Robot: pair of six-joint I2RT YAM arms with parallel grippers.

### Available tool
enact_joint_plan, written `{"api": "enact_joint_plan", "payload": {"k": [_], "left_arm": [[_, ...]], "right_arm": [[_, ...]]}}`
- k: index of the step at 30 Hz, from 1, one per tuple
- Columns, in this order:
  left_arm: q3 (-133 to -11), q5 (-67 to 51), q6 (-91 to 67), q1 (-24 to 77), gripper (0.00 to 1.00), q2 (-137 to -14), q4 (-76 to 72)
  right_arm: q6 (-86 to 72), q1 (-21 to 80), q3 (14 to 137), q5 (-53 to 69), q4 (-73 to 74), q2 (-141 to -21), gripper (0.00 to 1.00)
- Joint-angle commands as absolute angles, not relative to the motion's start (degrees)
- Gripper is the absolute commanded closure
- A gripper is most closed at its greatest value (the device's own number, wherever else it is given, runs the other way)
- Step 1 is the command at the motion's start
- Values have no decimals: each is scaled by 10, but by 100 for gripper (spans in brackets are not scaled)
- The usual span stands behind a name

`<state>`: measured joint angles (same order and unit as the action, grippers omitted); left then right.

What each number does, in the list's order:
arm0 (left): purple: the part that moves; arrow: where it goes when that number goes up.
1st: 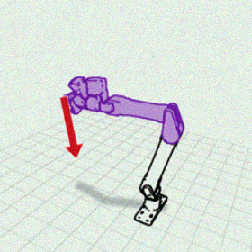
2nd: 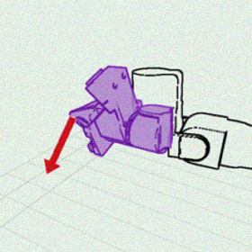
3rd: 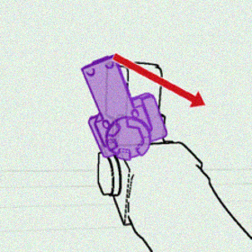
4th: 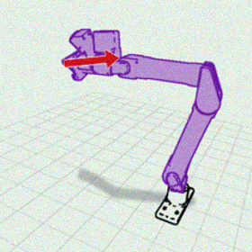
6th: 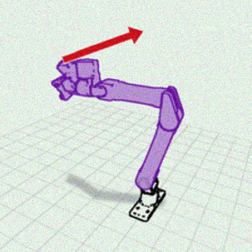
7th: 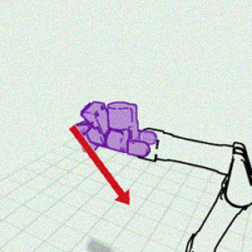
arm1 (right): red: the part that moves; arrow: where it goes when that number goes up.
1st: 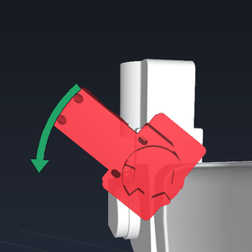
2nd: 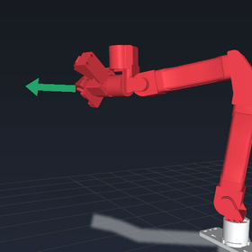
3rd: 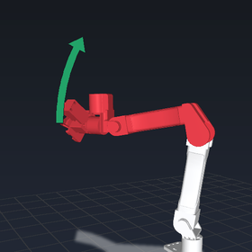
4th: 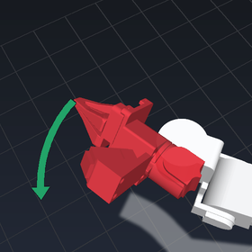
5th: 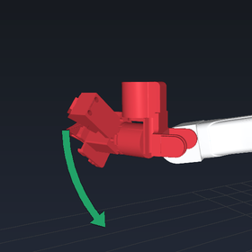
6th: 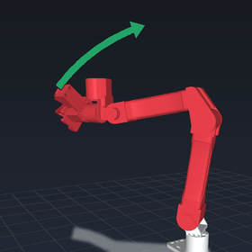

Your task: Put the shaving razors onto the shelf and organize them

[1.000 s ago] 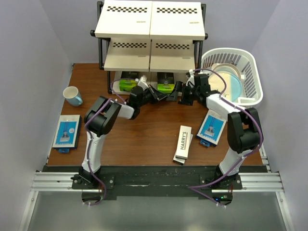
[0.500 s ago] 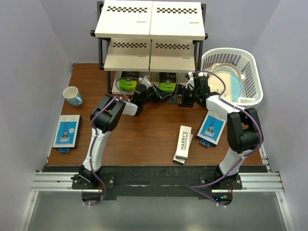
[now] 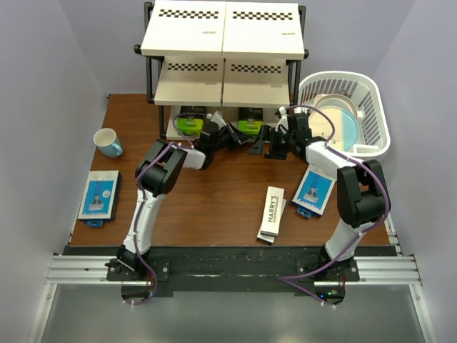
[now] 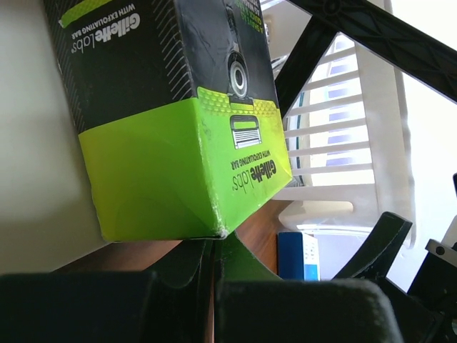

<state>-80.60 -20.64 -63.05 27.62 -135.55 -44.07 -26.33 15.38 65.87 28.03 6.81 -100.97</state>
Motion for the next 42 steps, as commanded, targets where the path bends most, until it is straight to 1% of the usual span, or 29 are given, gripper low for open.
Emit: {"api": "enact_joint_plan", "payload": {"k": [1, 2, 3, 5, 6, 7, 11, 12, 14, 16, 17, 19, 20, 22, 23, 24, 25, 26, 27, 29, 31, 32, 34, 35, 36, 37, 38, 41, 42], "left_arm": [[-825, -202, -633, 270, 100, -1362, -444], [-819, -202, -636, 270, 98, -1361, -444], [-815, -205, -637, 270, 87, -1354, -446], [-796, -213, -635, 270, 80, -1344, -460], [-788, -227, -635, 270, 74, -1330, -474], [-777, -233, -635, 268, 65, -1320, -480], [-689, -259, -630, 258, 53, -1233, -503], [-671, -264, -629, 256, 47, -1216, -503], [-619, -283, -604, 247, 43, -1161, -498], [-586, -293, -574, 238, 41, -1120, -453], [-557, -303, -533, 236, 41, -1080, -429], [-530, -306, -482, 229, 40, -1037, -335], [-502, -308, -435, 227, 38, -995, -308], [-468, -306, -378, 214, 34, -936, -227], [-466, -301, -356, 211, 30, -922, -186], [-462, -308, -330, 206, 29, -911, -117], [-462, -318, -265, 204, 28, -902, -86], [-464, -317, -236, 202, 25, -884, -51], [-463, -309, -211, 200, 25, -875, 19], [-454, -292, -162, 187, 24, -844, 60], [-445, -269, -135, 154, 23, -818, 96], [-446, -224, -128, 140, 21, -788, 125], [-475, -179, -81, 95, 18, -754, 169], [-493, -141, -56, 80, 12, -748, 230], [-512, -128, -28, 49, 8, -744, 262], [-553, -124, 46, 33, 7, -751, 298], [-573, -93, 76, 17, 7, -756, 368], [-594, -43, 156, -81, 7, -765, 433], [-592, -33, 172, -141, 7, -765, 437]], "right_arm": [[-258, 155, 660, 286, 51, -1005, 8], [-258, 155, 659, 286, 51, -1005, 8], [-258, 154, 659, 286, 50, -1005, 8], [-257, 155, 660, 286, 51, -1004, 8], [-256, 156, 661, 287, 52, -1002, 8], [-252, 154, 664, 287, 54, -1001, 8], [-238, 155, 678, 290, 68, -994, 8], [-234, 155, 679, 289, 73, -993, 8], [-221, 154, 686, 291, 81, -987, 8], [-180, 155, 693, 292, 113, -976, 7], [-162, 154, 696, 293, 130, -969, 7], [-88, 154, 708, 284, 202, -947, 7], [-56, 154, 710, 284, 252, -937, 8], [32, 154, 712, 272, 299, -905, 8], [54, 154, 712, 259, 337, -894, 8], [75, 154, 711, 231, 357, -882, 8], [101, 154, 711, 223, 376, -874, 8], [114, 154, 710, 215, 411, -854, 9], [125, 153, 705, 211, 422, -843, 9], [147, 154, 677, 206, 437, -804, 9], [179, 154, 642, 211, 439, -775, 9], [189, 155, 630, 206, 437, -763, 9], [209, 154, 609, 188, 443, -734, 9], [213, 155, 605, 186, 446, -727, 9], [214, 155, 600, 187, 445, -712, 9], [211, 154, 592, 187, 442, -707, 9], [206, 155, 588, 191, 431, -701, 9], [185, 154, 589, 218, 411, -699, 9], [173, 155, 599, 224, 409, -702, 9]]}}
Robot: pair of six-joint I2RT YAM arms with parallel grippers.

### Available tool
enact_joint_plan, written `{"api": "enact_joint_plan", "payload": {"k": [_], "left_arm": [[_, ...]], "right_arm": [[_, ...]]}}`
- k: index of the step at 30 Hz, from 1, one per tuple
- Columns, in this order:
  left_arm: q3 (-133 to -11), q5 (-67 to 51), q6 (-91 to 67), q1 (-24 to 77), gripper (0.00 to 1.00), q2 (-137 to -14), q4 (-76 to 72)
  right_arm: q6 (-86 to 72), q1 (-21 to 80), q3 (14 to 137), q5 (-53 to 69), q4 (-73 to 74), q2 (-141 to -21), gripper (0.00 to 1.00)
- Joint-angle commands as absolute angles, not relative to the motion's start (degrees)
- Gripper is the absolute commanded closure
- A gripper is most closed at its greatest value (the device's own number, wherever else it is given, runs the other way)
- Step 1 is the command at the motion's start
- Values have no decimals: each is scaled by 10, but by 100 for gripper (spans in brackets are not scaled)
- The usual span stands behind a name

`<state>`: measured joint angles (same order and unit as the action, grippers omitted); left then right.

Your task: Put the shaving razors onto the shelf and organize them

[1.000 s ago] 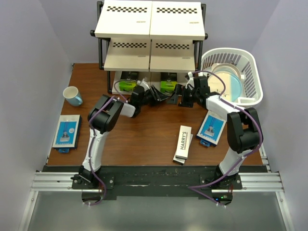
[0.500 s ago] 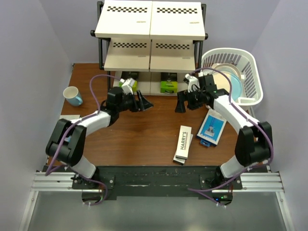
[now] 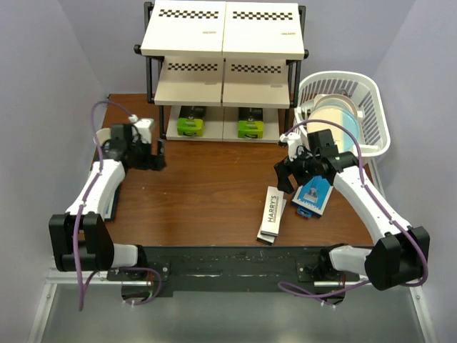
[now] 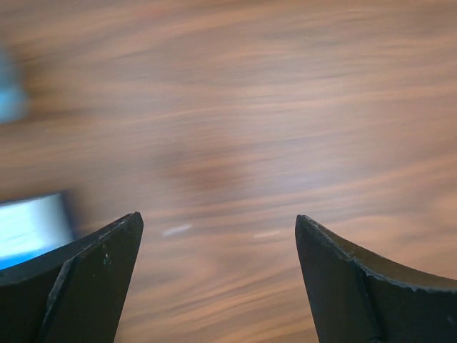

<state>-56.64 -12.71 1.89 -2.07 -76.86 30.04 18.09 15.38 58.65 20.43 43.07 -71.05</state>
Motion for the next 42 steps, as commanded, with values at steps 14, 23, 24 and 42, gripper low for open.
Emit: {"api": "enact_joint_plan", "payload": {"k": [14, 23, 24, 42], "left_arm": [[-537, -53, 231, -258, 23, -868, 383], [-497, -115, 253, -89, 51, -910, 410], [-495, -119, 255, -68, 53, -910, 414], [-680, -312, 86, 143, 46, -915, 472]], "right_arm": [[120, 229, 725, 287, 381, -818, 10], [105, 231, 705, 274, 365, -800, 10], [108, 232, 697, 273, 365, -798, 10], [128, 231, 679, 267, 371, -772, 10]]}}
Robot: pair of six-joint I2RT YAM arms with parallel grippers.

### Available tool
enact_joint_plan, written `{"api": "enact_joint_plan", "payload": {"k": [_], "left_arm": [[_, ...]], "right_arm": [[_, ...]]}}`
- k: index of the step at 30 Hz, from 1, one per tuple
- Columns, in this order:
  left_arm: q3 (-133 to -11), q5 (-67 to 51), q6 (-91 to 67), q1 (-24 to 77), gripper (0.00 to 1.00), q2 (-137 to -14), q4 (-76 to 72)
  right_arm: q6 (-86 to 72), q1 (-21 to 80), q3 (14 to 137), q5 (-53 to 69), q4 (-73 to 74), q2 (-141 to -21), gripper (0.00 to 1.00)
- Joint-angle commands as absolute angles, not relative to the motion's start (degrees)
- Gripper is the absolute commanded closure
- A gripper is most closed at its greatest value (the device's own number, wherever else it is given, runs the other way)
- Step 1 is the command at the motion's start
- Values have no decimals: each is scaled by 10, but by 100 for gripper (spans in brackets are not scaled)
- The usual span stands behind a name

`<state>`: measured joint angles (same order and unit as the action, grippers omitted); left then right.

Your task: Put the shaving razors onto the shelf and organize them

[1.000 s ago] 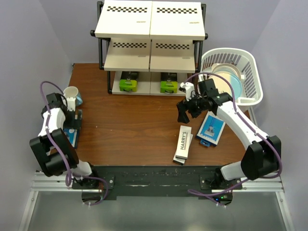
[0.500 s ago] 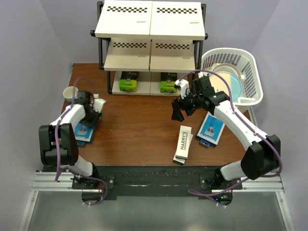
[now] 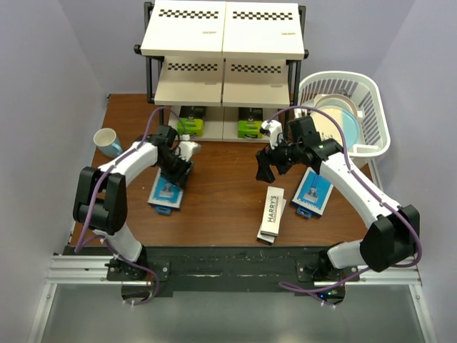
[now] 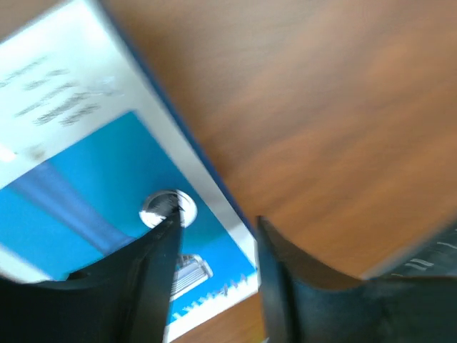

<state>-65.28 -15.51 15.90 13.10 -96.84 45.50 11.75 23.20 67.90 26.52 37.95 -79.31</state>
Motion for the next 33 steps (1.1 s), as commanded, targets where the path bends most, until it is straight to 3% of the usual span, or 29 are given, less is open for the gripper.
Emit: {"api": "enact_joint_plan", "payload": {"k": [1, 8, 13, 23, 29, 33], "left_arm": [[-687, -309, 77, 137, 43, -899, 465], [-648, -251, 20, -50, 37, -870, 421], [-573, -335, -69, -143, 37, -916, 342], [-367, -474, -184, -149, 36, -787, 132], [-348, -449, -214, -85, 42, -830, 66], [-409, -441, -215, -26, 43, -894, 59]], "right_arm": [[127, 232, 679, 270, 367, -772, 10], [25, 243, 665, 297, 305, -794, 11], [-41, 308, 684, 298, 252, -862, 11], [-208, 393, 771, 319, 165, -1050, 11], [-247, 402, 812, 319, 147, -1128, 14], [-252, 402, 819, 309, 140, -1152, 14]]}}
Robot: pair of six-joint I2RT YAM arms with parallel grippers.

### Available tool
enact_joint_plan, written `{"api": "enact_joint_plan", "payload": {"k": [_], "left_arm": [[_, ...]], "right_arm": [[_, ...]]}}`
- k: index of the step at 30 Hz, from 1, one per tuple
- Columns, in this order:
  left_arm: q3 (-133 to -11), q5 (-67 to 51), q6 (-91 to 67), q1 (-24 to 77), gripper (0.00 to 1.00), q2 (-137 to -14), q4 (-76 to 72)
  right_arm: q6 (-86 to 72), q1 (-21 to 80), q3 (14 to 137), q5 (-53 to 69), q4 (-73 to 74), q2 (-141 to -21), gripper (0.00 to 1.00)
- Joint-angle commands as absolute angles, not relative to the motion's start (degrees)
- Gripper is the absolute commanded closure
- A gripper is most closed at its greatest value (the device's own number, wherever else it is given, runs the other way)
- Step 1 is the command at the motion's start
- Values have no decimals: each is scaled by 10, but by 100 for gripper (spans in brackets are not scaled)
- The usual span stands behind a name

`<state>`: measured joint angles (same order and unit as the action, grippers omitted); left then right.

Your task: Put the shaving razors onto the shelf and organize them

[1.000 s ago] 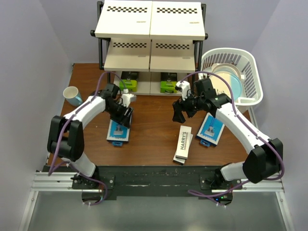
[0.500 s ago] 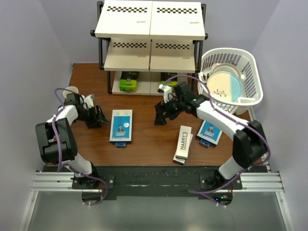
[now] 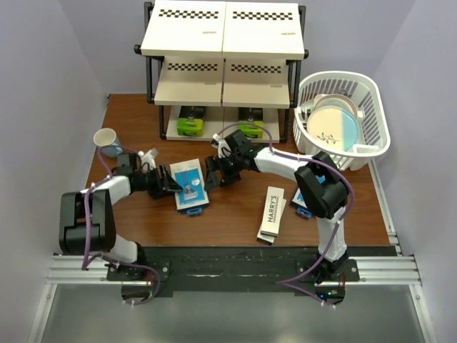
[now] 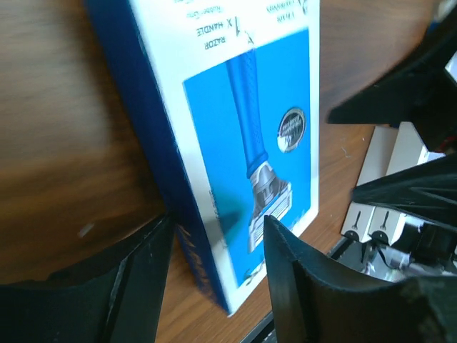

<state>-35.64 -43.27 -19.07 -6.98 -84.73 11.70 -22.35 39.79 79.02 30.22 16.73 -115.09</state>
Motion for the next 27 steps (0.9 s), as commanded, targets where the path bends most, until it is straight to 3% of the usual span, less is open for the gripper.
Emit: {"api": "enact_joint_plan", "payload": {"k": [1, 5, 9, 17, 19, 27], "left_arm": [[-426, -433, -210, -14, 43, -905, 74], [-503, -400, -192, -9, 42, -954, 101], [-506, -353, -184, -12, 38, -921, 149], [-360, -355, -314, -37, 35, -706, 206], [-305, -416, -327, -36, 37, -691, 172], [-229, -442, -315, -32, 41, -701, 72]], "right_arm": [[-250, 402, 820, 310, 138, -1152, 14], [-262, 403, 803, 319, 111, -1152, 16], [-279, 412, 806, 337, 89, -1161, 19], [-317, 424, 831, 347, 76, -1189, 19], [-323, 427, 834, 348, 75, -1196, 19], [-329, 425, 821, 338, 74, -1196, 19]]}}
